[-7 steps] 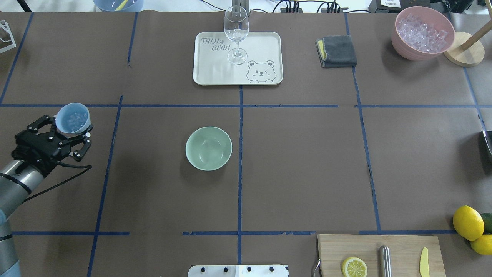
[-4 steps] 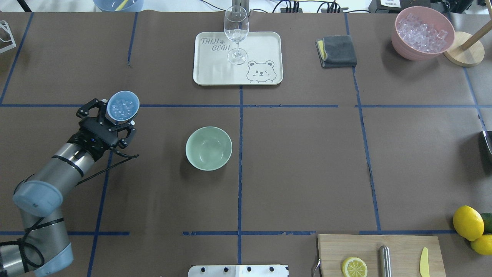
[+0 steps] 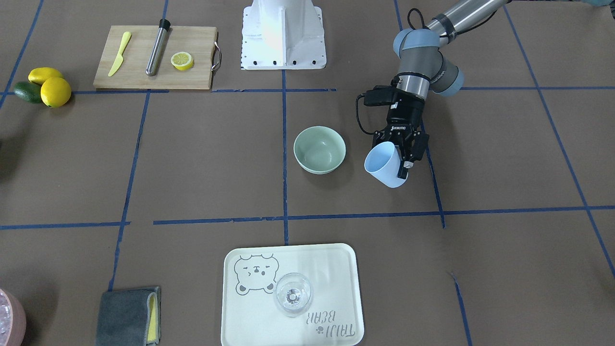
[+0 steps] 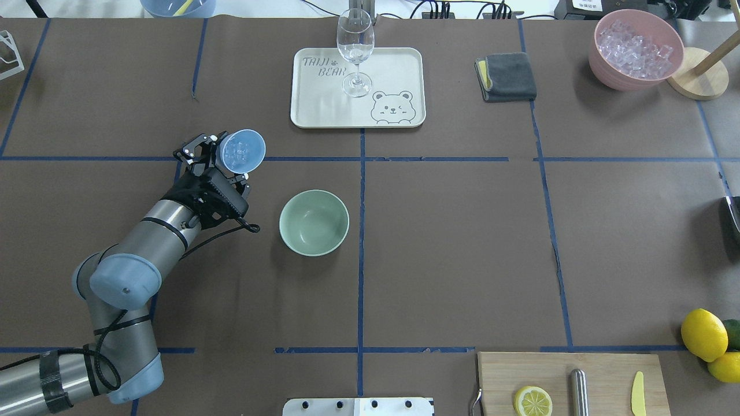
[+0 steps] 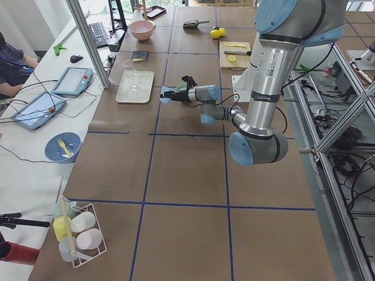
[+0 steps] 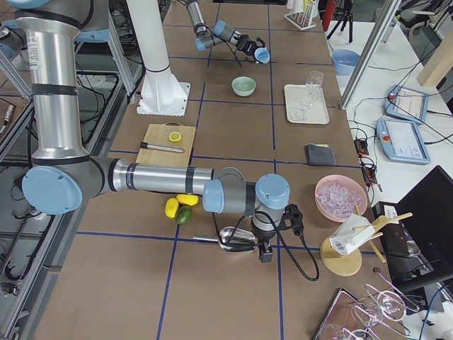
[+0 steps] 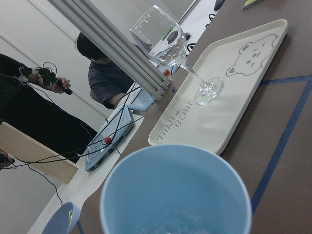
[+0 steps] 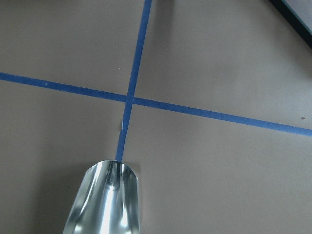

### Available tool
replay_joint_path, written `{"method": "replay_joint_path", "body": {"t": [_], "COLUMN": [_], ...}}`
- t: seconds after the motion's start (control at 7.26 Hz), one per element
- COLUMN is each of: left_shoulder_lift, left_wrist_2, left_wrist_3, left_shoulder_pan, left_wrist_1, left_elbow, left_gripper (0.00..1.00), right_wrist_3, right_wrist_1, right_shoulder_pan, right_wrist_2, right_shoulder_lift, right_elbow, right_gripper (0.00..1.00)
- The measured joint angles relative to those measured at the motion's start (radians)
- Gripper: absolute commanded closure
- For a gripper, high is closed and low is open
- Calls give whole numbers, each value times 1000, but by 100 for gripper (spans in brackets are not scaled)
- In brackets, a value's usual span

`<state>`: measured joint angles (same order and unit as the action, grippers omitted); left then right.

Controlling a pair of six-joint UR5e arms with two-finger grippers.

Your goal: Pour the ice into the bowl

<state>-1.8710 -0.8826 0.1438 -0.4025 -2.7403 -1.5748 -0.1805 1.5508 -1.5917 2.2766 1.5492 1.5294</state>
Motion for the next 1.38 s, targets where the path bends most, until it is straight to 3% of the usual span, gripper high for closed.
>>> {"method": "replay_joint_path", "body": {"t": [0.28,0.96,1.38], "left_shoulder_lift": [-33,-69,-75], "left_wrist_2": [29,313,368], "left_wrist_3": [111,623,819], "left_shoulder_pan": [34,187,220], "left_wrist_1": [5,4,4], "left_elbow": [9,12,13], "left_gripper": [100,100,100], "right_wrist_3": [1,3,4], "right_wrist_1": [0,0,0], "right_shoulder_pan": [-6,-24,-33], "right_wrist_2": [0,0,2], "right_shoulder_lift": [2,17,24], "right_elbow": [-5,-6,-6], "right_gripper": [0,0,0]}}
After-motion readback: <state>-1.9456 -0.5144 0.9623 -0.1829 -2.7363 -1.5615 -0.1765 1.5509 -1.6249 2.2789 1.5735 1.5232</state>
